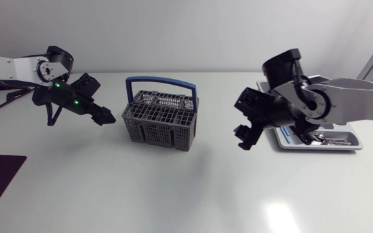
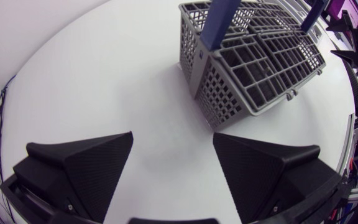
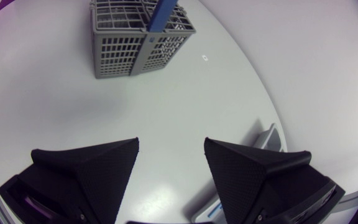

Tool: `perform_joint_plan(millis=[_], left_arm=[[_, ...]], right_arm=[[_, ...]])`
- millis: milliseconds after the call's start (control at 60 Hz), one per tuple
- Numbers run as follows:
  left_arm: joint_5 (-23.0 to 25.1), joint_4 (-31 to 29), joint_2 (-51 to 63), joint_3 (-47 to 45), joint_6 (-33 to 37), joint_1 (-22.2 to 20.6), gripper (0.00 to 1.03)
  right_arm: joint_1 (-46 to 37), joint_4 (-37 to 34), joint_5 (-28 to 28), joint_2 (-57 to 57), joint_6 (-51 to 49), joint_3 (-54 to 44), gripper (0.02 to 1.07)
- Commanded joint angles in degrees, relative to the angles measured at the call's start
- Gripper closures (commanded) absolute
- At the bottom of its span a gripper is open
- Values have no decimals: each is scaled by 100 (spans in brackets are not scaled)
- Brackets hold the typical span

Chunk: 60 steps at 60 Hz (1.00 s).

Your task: Unload the cutlery basket into the drawer organizer.

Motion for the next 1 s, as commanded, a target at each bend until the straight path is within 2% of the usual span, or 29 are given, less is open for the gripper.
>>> perform_joint_plan(millis=[0, 150, 450, 983], left_arm=[[-18, 59, 241, 245, 82, 2, 14], [-18, 305, 470, 447, 38, -86, 14], [-18, 499, 540, 474, 21, -534, 13], [87, 499, -58, -274, -14, -921, 13]], right_arm=[[289, -21, 15, 393, 461, 271, 30], [509, -38, -117, 982, 760, 737, 30], [702, -179, -451, 1747, 1112, 1466, 30], [447, -302, -609, 2177, 1156, 2029, 30]])
